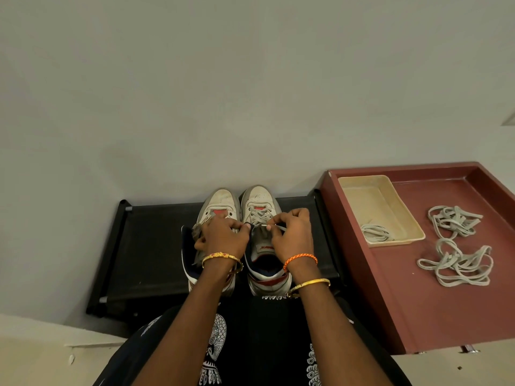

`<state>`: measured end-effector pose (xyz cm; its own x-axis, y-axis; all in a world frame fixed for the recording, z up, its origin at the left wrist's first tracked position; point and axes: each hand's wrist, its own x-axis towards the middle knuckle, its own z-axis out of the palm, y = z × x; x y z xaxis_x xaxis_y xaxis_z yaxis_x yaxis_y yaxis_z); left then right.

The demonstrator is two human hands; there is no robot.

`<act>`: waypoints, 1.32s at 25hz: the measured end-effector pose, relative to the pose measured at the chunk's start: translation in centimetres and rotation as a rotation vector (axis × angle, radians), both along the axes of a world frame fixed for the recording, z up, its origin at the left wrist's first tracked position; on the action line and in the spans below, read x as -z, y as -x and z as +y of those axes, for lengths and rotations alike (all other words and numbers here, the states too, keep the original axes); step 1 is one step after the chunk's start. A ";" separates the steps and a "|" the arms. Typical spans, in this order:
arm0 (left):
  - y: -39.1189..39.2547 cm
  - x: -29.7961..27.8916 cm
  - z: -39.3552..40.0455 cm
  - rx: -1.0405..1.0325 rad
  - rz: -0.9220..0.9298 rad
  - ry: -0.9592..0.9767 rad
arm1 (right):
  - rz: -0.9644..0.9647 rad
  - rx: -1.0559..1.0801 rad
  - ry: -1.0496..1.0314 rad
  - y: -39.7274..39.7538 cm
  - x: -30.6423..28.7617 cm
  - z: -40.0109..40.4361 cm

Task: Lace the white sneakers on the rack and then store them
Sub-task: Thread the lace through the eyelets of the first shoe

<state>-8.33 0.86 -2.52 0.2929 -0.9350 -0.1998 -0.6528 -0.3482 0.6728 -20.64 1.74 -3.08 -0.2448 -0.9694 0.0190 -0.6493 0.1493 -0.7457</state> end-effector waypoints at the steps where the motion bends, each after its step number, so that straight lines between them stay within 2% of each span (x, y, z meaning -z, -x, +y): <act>1: 0.0 0.1 -0.1 -0.004 0.011 -0.020 | -0.006 0.002 0.008 -0.1 0.0 0.0; 3: -0.2 0.2 -0.3 -0.024 0.088 -0.020 | -0.013 -0.010 0.016 -0.2 0.1 0.0; 7: -0.6 -1.0 -0.6 -0.076 0.403 -0.095 | 0.062 -0.026 -0.013 -0.6 0.2 0.2; 9: -0.8 -1.6 -0.6 -0.074 0.416 -0.157 | 0.112 -0.020 -0.028 -1.0 0.0 0.3; 13: -1.0 -1.3 -0.7 -0.086 0.492 -0.158 | 0.154 -0.031 -0.050 -1.9 -0.2 0.2; 19: -1.7 -0.5 -1.0 0.088 0.385 -0.094 | 0.122 0.024 -0.014 -2.7 0.4 0.0; 22: -2.1 0.4 -1.1 0.259 0.223 -0.048 | 0.050 0.029 -0.006 -2.8 0.7 -0.2; 24: -2.3 0.8 -1.4 0.300 0.083 0.022 | 0.016 0.054 -0.015 -2.8 1.0 -0.3; 27: -2.7 1.5 -1.7 0.293 -0.010 0.069 | -0.010 0.092 -0.030 -2.5 1.3 -0.4; 29: -2.6 1.4 -1.4 0.259 -0.075 0.092 | 0.039 0.099 -0.076 -2.3 1.4 -0.2; 33: -2.8 0.4 -1.1 0.053 0.009 0.263 | 0.119 0.170 -0.166 -1.7 1.3 0.3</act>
<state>-5.52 -0.25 -2.88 0.2417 -0.9691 0.0492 -0.6586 -0.1266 0.7417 -18.93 2.04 -4.36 -0.4100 -0.9067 -0.0986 -0.6858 0.3778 -0.6221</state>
